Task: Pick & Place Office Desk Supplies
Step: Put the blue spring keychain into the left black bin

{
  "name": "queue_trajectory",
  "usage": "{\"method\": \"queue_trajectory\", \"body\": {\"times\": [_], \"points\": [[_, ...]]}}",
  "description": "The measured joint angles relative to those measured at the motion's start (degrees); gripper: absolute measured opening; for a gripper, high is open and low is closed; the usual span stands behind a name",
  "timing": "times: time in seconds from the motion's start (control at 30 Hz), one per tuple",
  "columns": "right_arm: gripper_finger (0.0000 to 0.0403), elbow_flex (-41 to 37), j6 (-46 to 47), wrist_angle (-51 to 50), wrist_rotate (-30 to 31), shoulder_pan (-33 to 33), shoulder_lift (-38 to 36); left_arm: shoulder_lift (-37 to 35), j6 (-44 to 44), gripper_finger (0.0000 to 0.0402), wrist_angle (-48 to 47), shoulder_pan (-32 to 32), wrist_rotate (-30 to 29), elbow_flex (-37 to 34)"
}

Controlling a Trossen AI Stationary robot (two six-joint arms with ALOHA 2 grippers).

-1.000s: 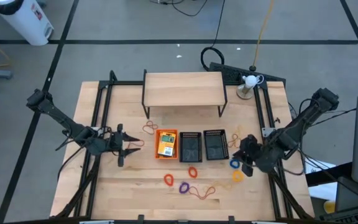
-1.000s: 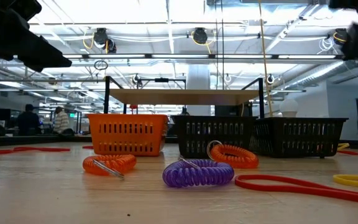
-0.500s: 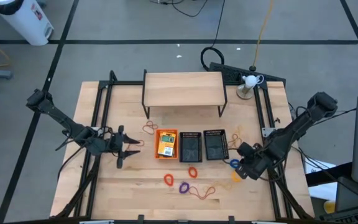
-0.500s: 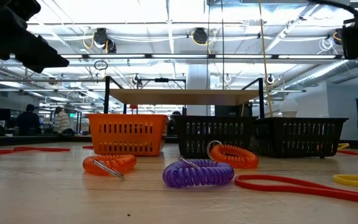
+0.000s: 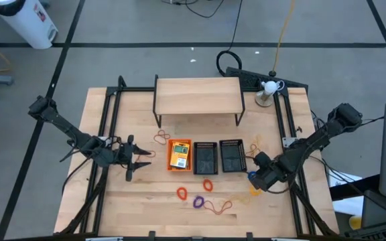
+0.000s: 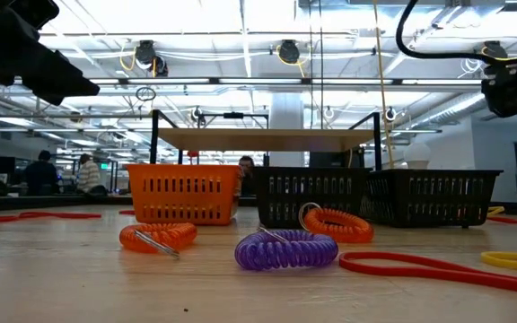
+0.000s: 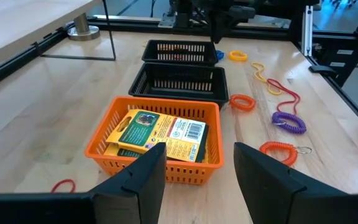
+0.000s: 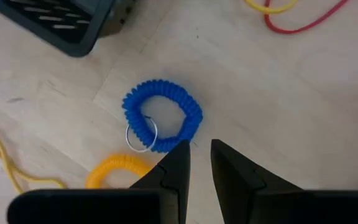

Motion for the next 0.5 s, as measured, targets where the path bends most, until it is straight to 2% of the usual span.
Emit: {"method": "queue_trajectory", "body": {"times": [0.5], "points": [[0.0059, -0.03, -1.88, 3.08, -1.3, -3.47, 2.33, 0.0, 0.05, 0.0189, 0.0, 0.0, 0.09, 0.0]]}}
